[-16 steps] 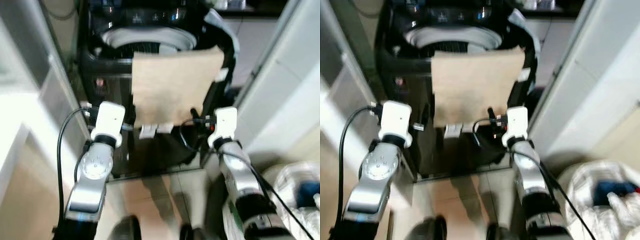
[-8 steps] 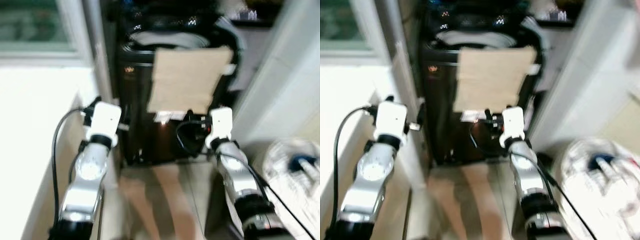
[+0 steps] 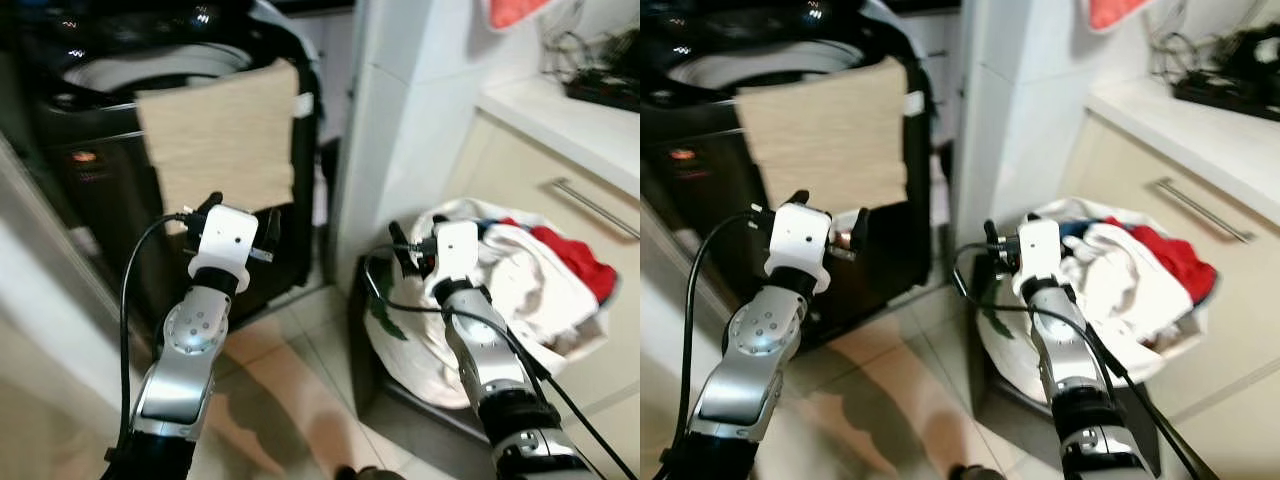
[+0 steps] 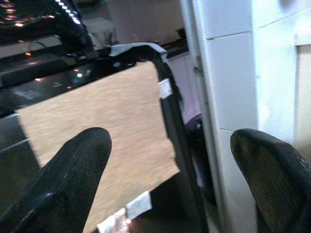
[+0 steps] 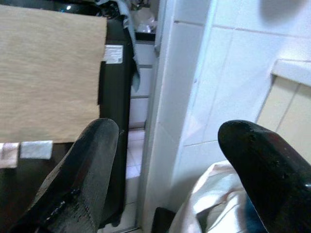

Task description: Clothes washing

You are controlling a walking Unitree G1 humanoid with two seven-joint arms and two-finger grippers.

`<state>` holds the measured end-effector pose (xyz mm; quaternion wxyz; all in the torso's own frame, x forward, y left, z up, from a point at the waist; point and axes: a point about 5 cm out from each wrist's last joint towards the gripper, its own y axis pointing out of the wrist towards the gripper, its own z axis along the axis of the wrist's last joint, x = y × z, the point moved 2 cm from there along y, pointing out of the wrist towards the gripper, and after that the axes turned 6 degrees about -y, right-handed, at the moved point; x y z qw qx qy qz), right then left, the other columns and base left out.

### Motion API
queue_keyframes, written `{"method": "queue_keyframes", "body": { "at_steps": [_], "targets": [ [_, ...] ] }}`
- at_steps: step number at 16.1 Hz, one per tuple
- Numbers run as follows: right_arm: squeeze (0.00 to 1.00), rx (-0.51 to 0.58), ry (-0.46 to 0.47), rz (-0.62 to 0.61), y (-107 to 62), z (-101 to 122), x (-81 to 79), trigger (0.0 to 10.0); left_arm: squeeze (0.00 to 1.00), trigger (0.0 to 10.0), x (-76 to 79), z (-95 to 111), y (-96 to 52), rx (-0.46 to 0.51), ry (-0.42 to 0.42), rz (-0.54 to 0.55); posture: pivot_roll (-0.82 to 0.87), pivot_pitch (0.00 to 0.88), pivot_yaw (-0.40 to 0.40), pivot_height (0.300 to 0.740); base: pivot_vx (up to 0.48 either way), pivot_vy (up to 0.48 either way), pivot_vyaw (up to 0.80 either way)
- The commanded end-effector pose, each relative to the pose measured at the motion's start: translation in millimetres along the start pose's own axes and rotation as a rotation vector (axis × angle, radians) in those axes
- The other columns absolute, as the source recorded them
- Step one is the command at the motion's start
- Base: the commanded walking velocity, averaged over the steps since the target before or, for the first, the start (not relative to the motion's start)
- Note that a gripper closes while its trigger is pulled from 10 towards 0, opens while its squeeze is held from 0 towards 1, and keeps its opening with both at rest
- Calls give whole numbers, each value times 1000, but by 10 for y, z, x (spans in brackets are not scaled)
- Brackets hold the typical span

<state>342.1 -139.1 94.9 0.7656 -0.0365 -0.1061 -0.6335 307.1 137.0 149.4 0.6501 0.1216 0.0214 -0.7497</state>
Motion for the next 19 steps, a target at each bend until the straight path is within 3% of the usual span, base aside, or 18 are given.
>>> {"method": "queue_keyframes", "body": {
  "at_steps": [1, 3, 11, 14, 17, 19],
  "targets": [
    [0, 11, 3, -10, 18, 18, 14, 10000, 0, 10000, 1, 8, 25, 5, -2, -11, -18, 0, -15, 740, 0, 0, -669],
    [0, 26, 12, -39, 19, 30, 52, 10000, 0, 10000, -5, 8, 41, 10, 1, -13, -19, 0, -13, 740, 0, 0, -675],
    [0, 13, -6, -45, 33, -8, 46, 10000, 0, 10000, -15, 20, 94, 36, -1, -17, -27, 0, -5, 740, 372, 0, -683],
    [0, -68, 75, -75, 116, -56, 79, 10000, 0, 10000, -36, 23, 105, 35, 4, -5, -27, 0, 0, 740, 0, 0, 0],
    [0, -72, 173, -154, 252, 68, 168, 10000, 0, 10000, -35, 15, 97, 32, 5, -11, -23, 0, 3, 740, 0, 0, 0],
    [0, -72, 136, -249, 256, 143, 272, 10000, 0, 10000, -54, 12, 84, 31, 8, -9, -17, 0, 1, 740, 0, 0, 0]
  ]
}}
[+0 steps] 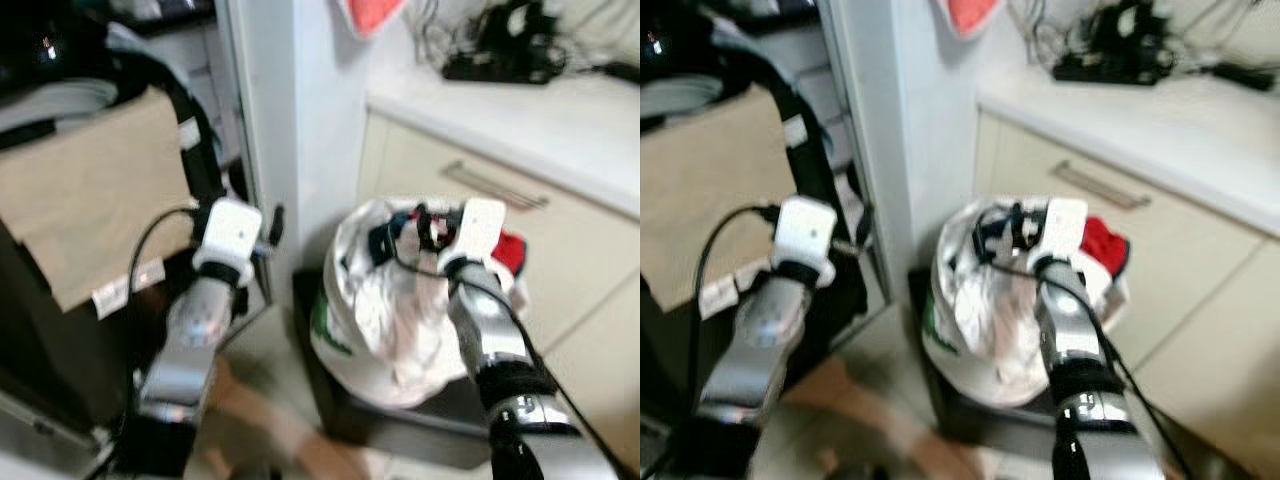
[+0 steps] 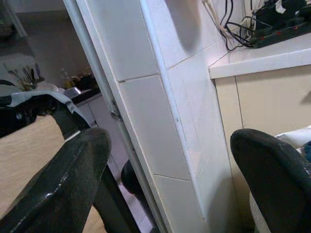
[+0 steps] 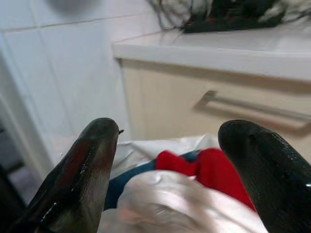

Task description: Clothes washing

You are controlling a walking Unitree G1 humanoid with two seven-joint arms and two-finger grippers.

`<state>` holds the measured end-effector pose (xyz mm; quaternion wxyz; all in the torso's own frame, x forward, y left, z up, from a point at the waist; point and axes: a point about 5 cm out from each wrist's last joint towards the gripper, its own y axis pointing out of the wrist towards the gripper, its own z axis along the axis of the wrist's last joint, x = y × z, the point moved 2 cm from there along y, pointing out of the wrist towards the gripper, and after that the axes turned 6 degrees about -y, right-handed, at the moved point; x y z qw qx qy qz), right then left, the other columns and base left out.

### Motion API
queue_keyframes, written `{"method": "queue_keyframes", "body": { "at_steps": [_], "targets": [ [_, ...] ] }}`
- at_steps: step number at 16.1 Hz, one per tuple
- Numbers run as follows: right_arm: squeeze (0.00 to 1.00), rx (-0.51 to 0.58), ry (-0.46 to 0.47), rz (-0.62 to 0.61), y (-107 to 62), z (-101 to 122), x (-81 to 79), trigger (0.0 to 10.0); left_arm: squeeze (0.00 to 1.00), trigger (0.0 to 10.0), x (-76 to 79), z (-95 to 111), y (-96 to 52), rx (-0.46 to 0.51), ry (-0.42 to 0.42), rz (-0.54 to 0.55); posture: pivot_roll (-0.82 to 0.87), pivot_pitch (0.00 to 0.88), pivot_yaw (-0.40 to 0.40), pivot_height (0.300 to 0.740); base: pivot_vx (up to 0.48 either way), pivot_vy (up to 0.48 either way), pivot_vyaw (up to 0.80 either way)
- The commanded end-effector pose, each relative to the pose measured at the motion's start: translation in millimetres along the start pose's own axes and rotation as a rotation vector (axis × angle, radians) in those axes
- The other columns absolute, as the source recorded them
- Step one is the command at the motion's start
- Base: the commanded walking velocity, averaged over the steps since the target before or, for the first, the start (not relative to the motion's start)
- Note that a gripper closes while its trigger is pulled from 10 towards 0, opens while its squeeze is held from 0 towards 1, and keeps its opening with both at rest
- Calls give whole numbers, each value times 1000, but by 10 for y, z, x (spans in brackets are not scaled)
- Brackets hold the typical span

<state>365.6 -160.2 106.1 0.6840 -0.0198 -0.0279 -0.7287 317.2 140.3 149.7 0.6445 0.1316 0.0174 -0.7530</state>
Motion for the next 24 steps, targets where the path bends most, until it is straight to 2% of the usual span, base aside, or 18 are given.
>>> {"method": "queue_keyframes", "body": {
  "at_steps": [1, 2, 3, 4, 8, 11, 13, 16, 19, 22, 23, 24],
  "targets": [
    [0, -20, -52, -28, -4, 8, 21, 10000, 0, 10000, -28, 28, -13, 9, 1, 6, -19, 0, 1, 740, 0, 0, 0],
    [0, -54, -67, -33, -20, -68, 40, 10000, 0, 10000, -30, 27, -11, 8, 1, 6, -23, 0, 3, 740, 0, 0, 0],
    [0, -183, -66, -56, -42, -336, 118, 10000, 0, 10000, -14, 25, -2, 6, -3, 3, -24, 0, 5, 740, 0, 0, 0],
    [0, -239, -78, -60, -41, -436, 151, 10000, 0, 10000, 5, 30, 3, 6, -6, -3, -31, 0, 16, 740, 0, 0, 0],
    [0, -325, -143, -4, 52, -471, 171, 10000, 0, 10000, 62, 46, -23, 5, -4, -31, -20, 0, 29, 740, 0, 0, 0],
    [0, -330, -222, -7, 120, -410, 251, 10000, 0, 10000, 38, 49, -57, 3, 6, -20, -4, 0, 16, 740, 0, 0, 0],
    [0, -369, -181, -17, 119, -441, 282, 10000, 0, 10000, 43, 59, -56, 4, 7, -19, -3, 0, 12, 740, 0, 0, 0],
    [0, -451, -20, -2, 65, -559, 237, 10000, 0, 10000, 62, 88, -56, 13, 14, -27, 6, 0, 13, 740, 0, 0, 0],
    [0, -479, -30, 7, 34, -611, 222, 10000, 0, 10000, 55, 106, -73, 17, 23, -30, 19, 0, 10, 740, 0, 0, 0],
    [0, -522, 59, -18, -10, -682, 232, 10000, 0, 10000, 37, 115, -91, 17, 31, -24, 33, 0, 2, 740, 0, 0, 0],
    [1000, -556, 112, -34, -46, -736, 226, 10000, 0, 10000, 37, 119, -94, 17, 36, -25, 35, 0, 2, 740, 0, 0, 0],
    [1000, -574, 126, -39, -63, -761, 219, 10000, 0, 10000, 35, 127, -92, 18, 41, -26, 39, 0, -1, 740, 0, 0, 0]
  ]
}}
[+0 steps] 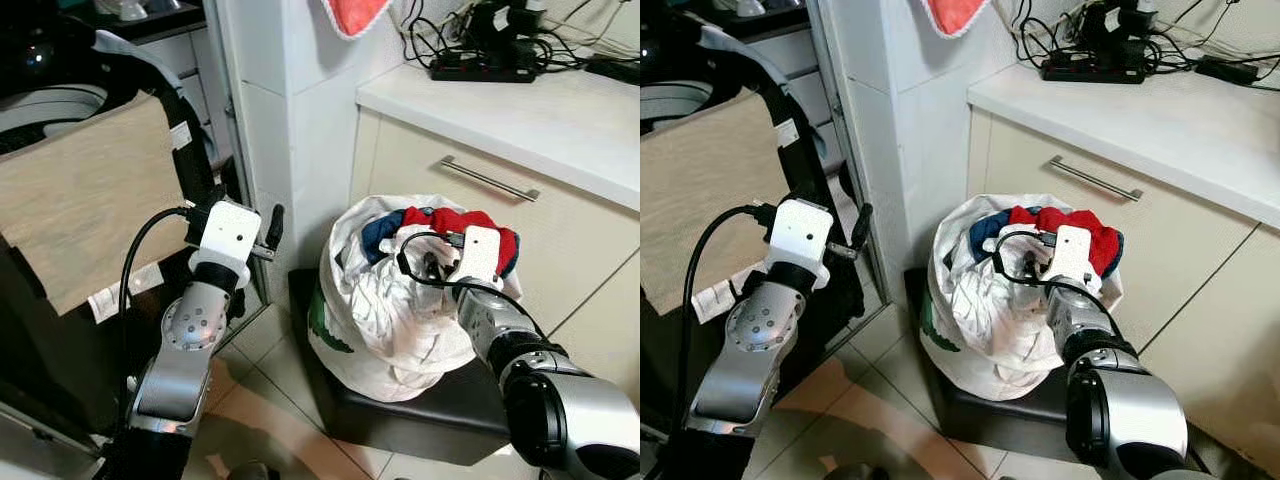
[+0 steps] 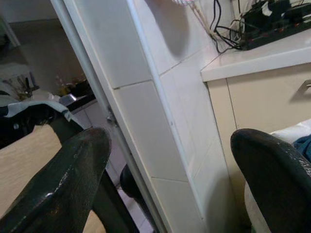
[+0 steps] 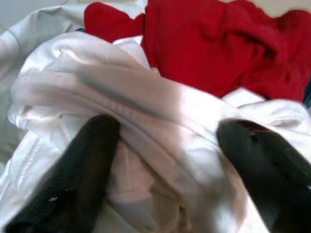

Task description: Clothes washing

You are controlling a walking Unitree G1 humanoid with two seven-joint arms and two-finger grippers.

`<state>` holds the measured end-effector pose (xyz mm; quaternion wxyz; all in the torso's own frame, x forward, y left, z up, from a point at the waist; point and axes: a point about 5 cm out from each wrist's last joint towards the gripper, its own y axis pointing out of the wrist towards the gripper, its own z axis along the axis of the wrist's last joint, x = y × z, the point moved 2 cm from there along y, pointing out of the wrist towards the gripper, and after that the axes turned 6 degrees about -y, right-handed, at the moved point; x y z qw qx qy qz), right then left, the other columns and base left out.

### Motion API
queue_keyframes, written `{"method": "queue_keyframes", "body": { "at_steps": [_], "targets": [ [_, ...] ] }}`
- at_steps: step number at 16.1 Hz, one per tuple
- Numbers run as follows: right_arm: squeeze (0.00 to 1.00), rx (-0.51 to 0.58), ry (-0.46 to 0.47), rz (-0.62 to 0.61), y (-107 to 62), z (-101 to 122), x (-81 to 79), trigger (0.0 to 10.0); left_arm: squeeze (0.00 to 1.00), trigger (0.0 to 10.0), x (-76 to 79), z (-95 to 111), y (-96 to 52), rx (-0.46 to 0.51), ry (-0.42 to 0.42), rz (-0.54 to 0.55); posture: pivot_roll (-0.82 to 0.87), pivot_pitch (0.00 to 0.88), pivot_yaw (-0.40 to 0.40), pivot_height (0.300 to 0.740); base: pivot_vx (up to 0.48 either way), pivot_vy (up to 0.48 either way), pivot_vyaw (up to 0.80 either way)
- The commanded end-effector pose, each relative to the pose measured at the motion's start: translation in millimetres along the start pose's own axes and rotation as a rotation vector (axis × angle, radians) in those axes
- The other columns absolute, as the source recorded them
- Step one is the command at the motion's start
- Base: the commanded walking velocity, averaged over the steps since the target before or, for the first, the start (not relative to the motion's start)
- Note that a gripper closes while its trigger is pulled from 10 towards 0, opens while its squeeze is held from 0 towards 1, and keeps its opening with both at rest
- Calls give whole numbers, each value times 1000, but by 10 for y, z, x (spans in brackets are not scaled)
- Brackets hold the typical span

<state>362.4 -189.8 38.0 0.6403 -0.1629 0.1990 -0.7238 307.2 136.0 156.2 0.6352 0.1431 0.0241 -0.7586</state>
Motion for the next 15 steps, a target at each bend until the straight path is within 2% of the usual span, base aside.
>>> {"method": "queue_keyframes", "body": {
  "at_steps": [1, 5, 8, 12, 14, 15],
  "targets": [
    [1000, -51, 25, 6, -6, -97, -31, 10000, 0, 10000, -12, 46, -10, 11, 21, -5, 41, 0, -1, 740, 0, 0, 0],
    [1000, -65, 31, -2, -8, -125, -30, 10000, 0, 10000, -18, 74, -14, 16, 32, -7, 52, 0, -7, 740, 0, 0, 0],
    [1000, -28, -25, -2, 0, -40, -49, 10000, 0, 10000, 12, 66, -10, 13, 36, -9, 43, 0, -10, 740, 0, 0, 0],
    [1000, -8, -38, -5, 4, 10, -61, 10000, 0, 10000, 43, 69, 8, 12, 33, -15, 32, 0, -14, 740, 0, 0, 0],
    [1000, 59, -117, 11, 12, 166, -123, 10000, 0, 10000, 50, 64, 20, 11, 33, -15, 20, 0, -11, 740, 0, 0, 0],
    [1000, 61, -129, 26, 12, 173, -143, 10000, 0, 10000, 66, 65, 27, 13, 31, -19, 18, 0, -10, 740, 0, 0, 0]
  ]
}}
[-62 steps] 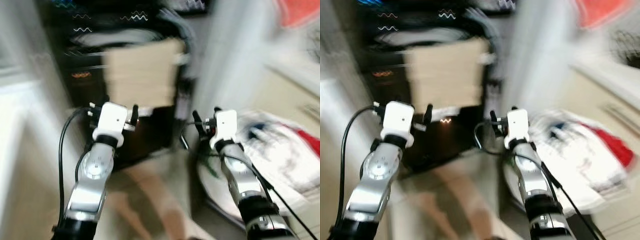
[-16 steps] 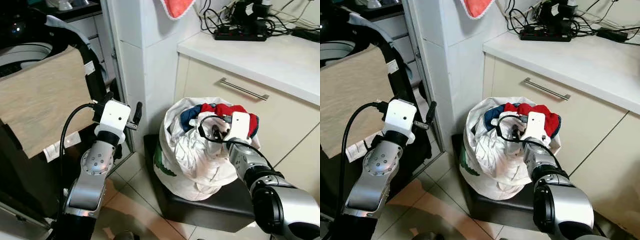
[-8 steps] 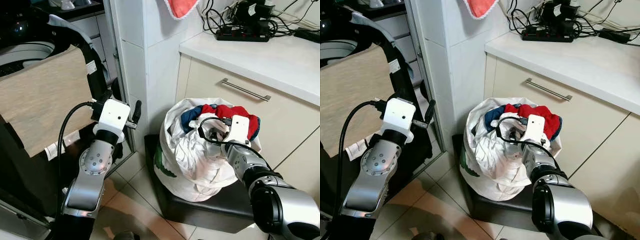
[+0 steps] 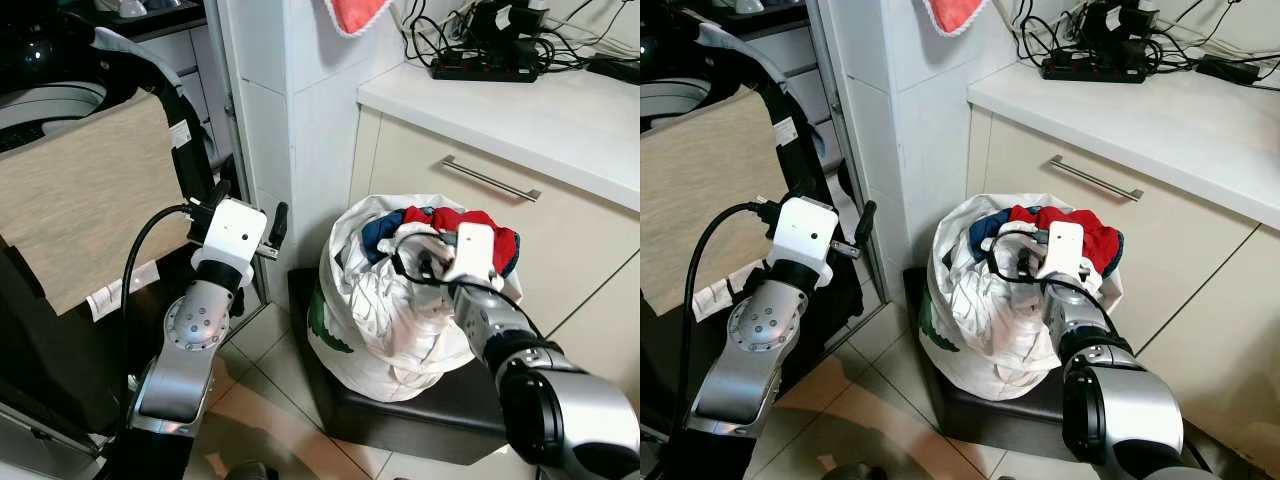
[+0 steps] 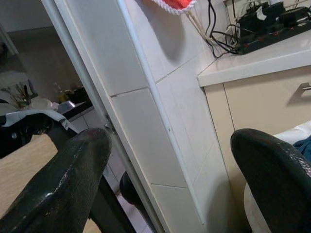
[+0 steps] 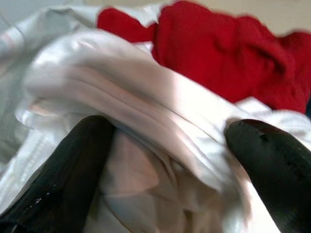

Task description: Clothes washing

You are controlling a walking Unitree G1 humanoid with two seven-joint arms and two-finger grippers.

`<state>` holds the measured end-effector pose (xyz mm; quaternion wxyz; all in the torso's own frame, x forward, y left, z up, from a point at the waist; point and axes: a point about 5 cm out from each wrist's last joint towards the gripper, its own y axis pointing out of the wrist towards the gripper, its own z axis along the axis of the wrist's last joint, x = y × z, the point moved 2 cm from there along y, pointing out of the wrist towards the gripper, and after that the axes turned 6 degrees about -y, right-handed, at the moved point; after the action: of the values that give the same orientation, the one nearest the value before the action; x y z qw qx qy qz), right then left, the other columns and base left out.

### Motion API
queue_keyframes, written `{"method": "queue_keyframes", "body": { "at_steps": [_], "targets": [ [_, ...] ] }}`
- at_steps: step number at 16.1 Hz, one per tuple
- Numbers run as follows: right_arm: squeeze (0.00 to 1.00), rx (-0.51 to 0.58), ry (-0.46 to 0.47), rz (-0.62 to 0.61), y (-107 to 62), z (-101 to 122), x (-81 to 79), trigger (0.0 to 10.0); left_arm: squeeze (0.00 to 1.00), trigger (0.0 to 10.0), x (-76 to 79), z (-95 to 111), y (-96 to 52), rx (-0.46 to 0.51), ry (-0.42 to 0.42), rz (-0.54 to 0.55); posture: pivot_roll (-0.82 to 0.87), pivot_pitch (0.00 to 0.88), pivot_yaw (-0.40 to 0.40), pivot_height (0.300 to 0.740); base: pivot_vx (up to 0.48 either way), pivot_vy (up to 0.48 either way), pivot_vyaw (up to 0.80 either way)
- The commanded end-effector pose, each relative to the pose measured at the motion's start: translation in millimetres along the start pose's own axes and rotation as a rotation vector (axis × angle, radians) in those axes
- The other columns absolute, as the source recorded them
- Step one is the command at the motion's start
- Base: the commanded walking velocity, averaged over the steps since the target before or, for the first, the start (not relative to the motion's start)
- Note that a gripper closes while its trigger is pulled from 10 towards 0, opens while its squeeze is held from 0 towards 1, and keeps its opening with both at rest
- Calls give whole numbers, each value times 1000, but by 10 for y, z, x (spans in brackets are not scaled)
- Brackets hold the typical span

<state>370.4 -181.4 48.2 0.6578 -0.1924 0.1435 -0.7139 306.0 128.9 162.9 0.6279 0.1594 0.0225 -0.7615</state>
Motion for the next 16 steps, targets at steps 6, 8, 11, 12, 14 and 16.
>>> {"method": "queue_keyframes", "body": {
  "at_steps": [6, 8, 11, 12, 14, 16],
  "targets": [
    [0, -18, 130, 33, 9, 38, -50, 0, 0, 10000, 37, 8, 47, -1, 22, -23, 14, 0, -6, 740, 0, 0, 0],
    [0, -18, 139, 48, 9, 41, -76, 0, 0, 10000, 47, 18, 50, 3, 27, -26, 14, 0, -4, 740, 0, 0, 0],
    [0, -67, 233, 57, -1, -60, -113, 0, 0, 10000, 50, 26, 54, 6, 30, -30, 22, 0, -5, 740, 0, 0, 0],
    [0, -39, 191, 46, 2, -25, -104, 0, 0, 10000, 36, 27, 49, 5, 33, -28, 25, 0, -2, 740, 0, 0, 0],
    [0, 10, 127, 54, 11, 90, -126, 0, 0, 10000, 31, 23, 47, 4, 35, -28, 24, 0, -1, 740, 0, 0, 0],
    [0, 47, 106, 57, 17, 196, -132, 0, 0, 10000, 34, 22, 57, 4, 38, -30, 21, 0, -2, 740, 0, 0, 0]
  ]
}}
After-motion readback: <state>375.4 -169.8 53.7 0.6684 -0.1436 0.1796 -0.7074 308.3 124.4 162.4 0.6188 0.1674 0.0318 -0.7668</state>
